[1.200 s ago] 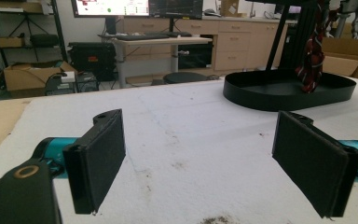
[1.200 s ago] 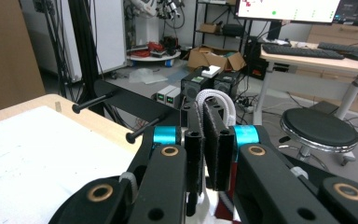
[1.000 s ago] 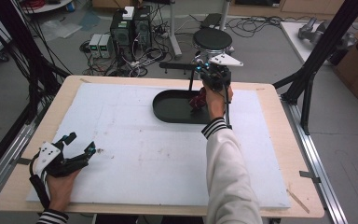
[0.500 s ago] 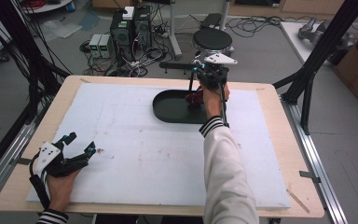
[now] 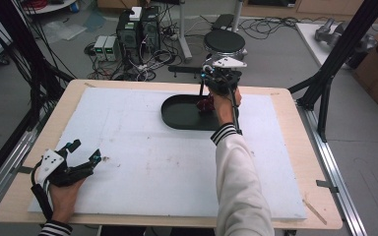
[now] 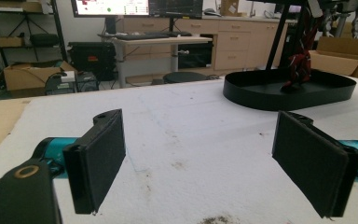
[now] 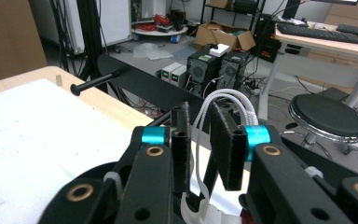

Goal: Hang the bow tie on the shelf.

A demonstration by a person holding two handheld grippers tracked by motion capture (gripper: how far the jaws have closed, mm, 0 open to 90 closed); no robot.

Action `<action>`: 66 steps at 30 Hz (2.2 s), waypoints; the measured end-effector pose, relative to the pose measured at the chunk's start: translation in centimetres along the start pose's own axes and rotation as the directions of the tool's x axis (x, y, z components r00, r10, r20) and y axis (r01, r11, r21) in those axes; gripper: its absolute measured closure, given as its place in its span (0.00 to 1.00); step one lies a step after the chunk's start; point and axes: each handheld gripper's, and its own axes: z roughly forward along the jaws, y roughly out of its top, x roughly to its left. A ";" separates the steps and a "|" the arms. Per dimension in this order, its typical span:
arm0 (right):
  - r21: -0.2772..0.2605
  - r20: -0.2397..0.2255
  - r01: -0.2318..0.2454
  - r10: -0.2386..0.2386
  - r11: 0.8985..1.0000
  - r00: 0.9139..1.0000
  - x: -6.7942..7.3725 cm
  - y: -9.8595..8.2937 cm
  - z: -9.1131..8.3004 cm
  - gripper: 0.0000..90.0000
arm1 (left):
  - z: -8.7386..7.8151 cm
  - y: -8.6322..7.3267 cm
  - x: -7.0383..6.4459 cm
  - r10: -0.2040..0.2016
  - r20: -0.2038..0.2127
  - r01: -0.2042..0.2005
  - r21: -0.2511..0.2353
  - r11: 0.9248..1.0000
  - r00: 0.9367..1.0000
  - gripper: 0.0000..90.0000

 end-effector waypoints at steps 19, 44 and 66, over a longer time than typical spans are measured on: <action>0.053 -0.030 0.042 -0.040 0.998 0.999 0.6 0.3 -0.4 0.62 | 0.0 0.0 0.0 0.000 -0.001 0.000 -0.001 1.000 1.000 0.19; -0.086 -0.202 -0.034 0.016 0.996 0.979 2.7 0.0 -9.9 0.00 | 0.2 0.1 -0.2 0.011 -0.020 -0.010 0.019 1.000 1.000 0.19; -0.255 -0.045 -0.142 0.135 0.956 0.990 2.8 -17.6 -22.2 0.01 | 0.0 0.0 -0.3 0.026 -0.022 -0.026 0.004 1.000 0.999 0.19</action>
